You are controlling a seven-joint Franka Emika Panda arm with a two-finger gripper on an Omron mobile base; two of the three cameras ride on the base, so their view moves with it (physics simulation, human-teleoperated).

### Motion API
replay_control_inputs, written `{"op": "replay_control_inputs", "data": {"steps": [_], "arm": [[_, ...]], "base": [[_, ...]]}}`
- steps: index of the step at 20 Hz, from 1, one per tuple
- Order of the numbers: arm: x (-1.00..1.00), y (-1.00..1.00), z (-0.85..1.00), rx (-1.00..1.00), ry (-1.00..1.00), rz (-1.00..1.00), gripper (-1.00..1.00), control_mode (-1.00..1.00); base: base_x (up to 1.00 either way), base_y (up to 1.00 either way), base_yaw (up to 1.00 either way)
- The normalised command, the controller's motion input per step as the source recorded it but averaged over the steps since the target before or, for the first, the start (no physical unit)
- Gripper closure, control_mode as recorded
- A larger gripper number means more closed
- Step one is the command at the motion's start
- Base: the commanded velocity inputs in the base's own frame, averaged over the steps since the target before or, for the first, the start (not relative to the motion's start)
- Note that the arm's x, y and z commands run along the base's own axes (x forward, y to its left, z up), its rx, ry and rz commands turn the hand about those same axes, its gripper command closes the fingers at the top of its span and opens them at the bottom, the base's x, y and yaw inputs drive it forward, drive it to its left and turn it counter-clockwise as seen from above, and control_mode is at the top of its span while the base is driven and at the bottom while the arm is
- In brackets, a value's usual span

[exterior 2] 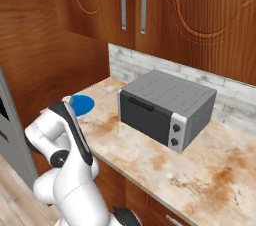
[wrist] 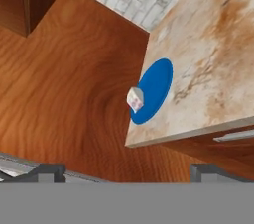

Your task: Take the baked cake out of the oven and place it on the plate for cooling. Then close the oven door.

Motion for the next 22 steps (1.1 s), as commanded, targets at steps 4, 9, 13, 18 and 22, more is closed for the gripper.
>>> {"op": "replay_control_inputs", "data": {"steps": [4,9,13,18,22], "arm": [[-0.10,0.00,0.25,-0.01,-0.01,-0.01,-1.00,-1.00],[-0.05,0.00,0.17,0.00,-0.01,-0.02,-1.00,-1.00],[-0.01,0.00,0.01,0.00,-0.02,0.00,-1.00,-1.00],[-0.03,0.00,0.01,0.00,-0.02,0.00,-1.00,1.00],[0.00,0.00,0.00,0.00,0.00,0.00,-1.00,1.00]], "base": [[0.00,0.00,0.00],[0.00,0.00,0.00],[0.00,0.00,0.00],[-0.03,0.00,0.00],[-0.43,0.00,0.00]]}}
